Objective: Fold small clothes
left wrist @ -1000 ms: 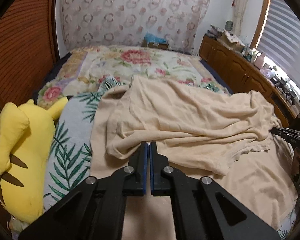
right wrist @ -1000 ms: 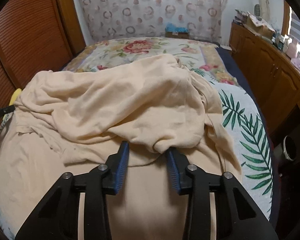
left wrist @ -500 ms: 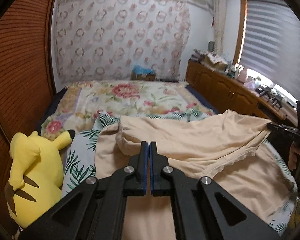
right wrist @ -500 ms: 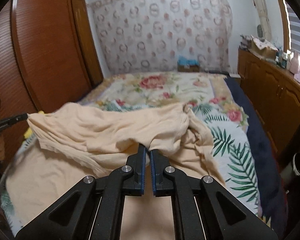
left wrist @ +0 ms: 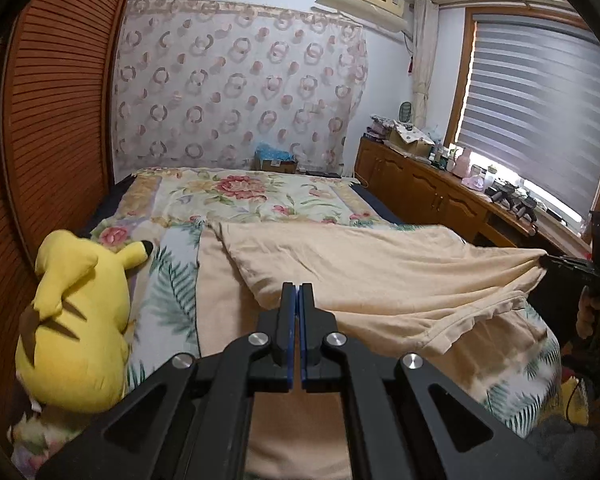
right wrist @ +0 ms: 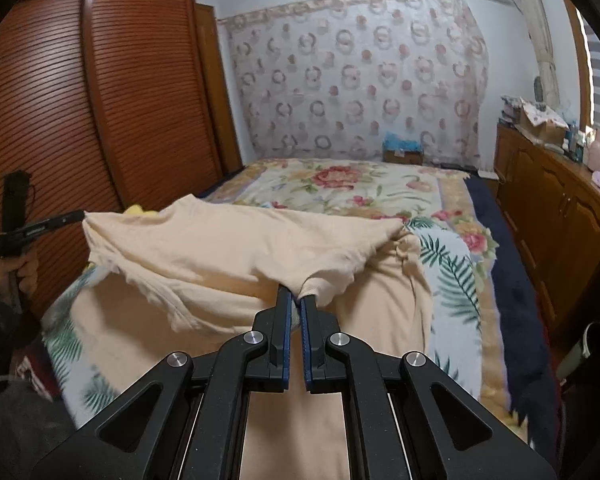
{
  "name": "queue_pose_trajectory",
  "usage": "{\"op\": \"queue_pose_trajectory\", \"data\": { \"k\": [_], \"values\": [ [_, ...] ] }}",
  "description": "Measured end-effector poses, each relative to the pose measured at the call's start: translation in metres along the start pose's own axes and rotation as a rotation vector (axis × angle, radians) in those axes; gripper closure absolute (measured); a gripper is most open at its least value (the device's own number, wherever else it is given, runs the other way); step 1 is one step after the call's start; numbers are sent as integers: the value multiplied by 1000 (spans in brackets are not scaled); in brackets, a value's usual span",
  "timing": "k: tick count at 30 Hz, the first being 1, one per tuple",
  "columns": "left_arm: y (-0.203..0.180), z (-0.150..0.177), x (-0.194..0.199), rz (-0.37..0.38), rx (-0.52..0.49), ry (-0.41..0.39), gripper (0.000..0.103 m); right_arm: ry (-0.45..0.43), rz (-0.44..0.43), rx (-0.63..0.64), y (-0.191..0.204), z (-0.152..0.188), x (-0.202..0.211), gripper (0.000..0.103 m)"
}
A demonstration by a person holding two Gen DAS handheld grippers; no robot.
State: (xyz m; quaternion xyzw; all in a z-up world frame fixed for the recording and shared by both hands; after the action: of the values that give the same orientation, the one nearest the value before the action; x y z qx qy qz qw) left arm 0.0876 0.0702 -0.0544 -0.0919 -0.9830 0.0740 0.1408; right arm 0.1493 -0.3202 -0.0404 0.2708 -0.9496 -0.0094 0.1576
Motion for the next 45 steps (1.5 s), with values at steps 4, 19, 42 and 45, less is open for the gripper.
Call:
{"op": "queue_pose_trajectory", "data": {
  "k": [4, 19, 42, 45],
  "values": [
    [0, 24, 18, -29, -3, 35, 103, 35, 7, 6, 15, 18, 19, 101],
    [10, 75, 14, -113, -30, 141, 81, 231, 87, -27, 12, 109, 15, 89],
    [31, 106, 6, -116, 78, 260, 66, 188, 224, -19, -18, 107, -18, 45],
    [31, 103, 7, -107, 105, 247, 64, 181, 232, -43, -24, 107, -19, 45]
  ]
}}
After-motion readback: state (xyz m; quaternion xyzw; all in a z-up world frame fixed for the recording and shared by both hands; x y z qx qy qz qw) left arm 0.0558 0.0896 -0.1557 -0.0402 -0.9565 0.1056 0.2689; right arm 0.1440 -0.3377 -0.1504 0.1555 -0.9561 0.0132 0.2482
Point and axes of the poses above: each gripper's, at about its wrist camera, not at the fingertips, and x roughly against the way its jaws point, y to its left, z to its underside, the point moved 7 cm from there along -x, roughly the way its jaws point, and after that the axes turned 14 degrees about -y, right-handed, at the moved point
